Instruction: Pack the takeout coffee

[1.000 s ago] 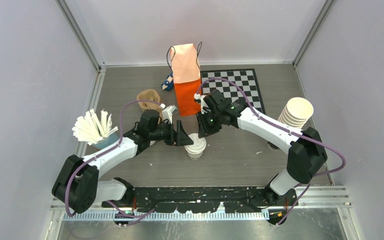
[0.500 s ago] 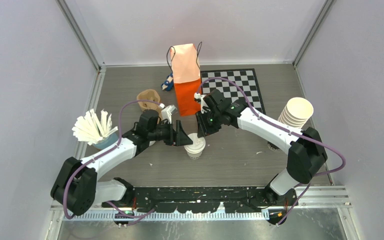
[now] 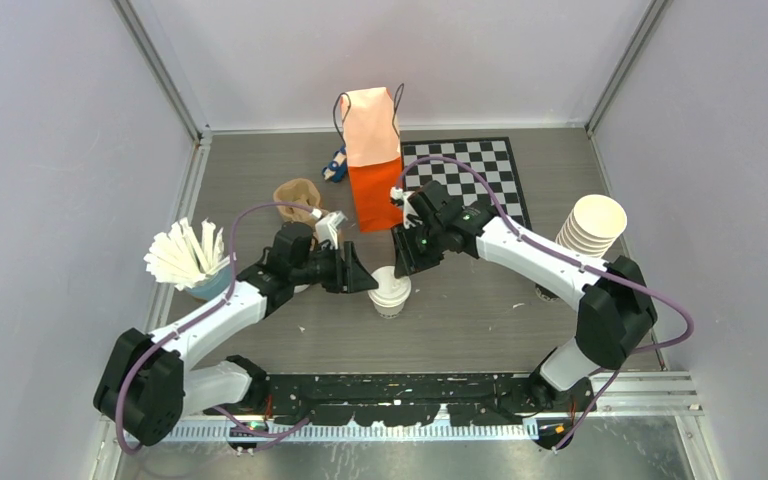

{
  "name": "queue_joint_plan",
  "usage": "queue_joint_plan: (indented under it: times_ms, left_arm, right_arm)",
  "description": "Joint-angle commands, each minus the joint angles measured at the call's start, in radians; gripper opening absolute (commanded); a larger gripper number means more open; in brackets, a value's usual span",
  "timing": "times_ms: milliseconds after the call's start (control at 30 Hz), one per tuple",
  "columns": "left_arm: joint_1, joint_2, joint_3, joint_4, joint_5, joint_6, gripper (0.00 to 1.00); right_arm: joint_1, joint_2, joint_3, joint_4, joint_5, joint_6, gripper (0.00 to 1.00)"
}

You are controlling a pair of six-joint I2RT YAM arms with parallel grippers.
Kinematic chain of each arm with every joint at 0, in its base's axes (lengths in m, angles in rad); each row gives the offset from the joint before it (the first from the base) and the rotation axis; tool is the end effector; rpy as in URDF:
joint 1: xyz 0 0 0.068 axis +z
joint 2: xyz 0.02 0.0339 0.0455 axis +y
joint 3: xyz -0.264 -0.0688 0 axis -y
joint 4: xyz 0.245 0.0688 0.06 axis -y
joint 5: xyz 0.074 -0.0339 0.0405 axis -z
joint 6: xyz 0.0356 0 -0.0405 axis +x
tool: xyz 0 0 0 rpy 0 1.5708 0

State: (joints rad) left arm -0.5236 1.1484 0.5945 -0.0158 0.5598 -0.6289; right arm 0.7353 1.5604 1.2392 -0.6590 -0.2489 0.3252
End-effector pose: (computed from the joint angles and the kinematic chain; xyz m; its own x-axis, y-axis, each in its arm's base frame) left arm 0.1979 -0.1361 0.2203 -0.8548 -0.0821 -0.5125 0.3810 0.5713 -0.7270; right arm 0.2382 0.2273 0.2669 -0.8239 -0.3277 -0.4623 -0.5157 0.7719 0.3718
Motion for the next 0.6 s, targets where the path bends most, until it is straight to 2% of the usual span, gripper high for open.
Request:
queue_joint_plan:
  times_ms: [0,233,567]
  left_arm:
    - [-0.006,-0.035,-0.027,0.003,-0.019,-0.016,0.47]
    - [-0.006,-0.035,-0.054,0.006,-0.030,-0.032,0.46]
    - [-0.008,-0.031,-0.076,0.053,-0.012,-0.063,0.39]
  right_arm:
    - [-0.004,-0.062,-0.029,0.028,-0.019,0.026,0.38]
    - [-0.004,-0.066,-0.073,0.066,-0.042,0.048,0.39]
    - [-0.005,-0.086,-0.115,0.091,-0.036,0.055,0.38]
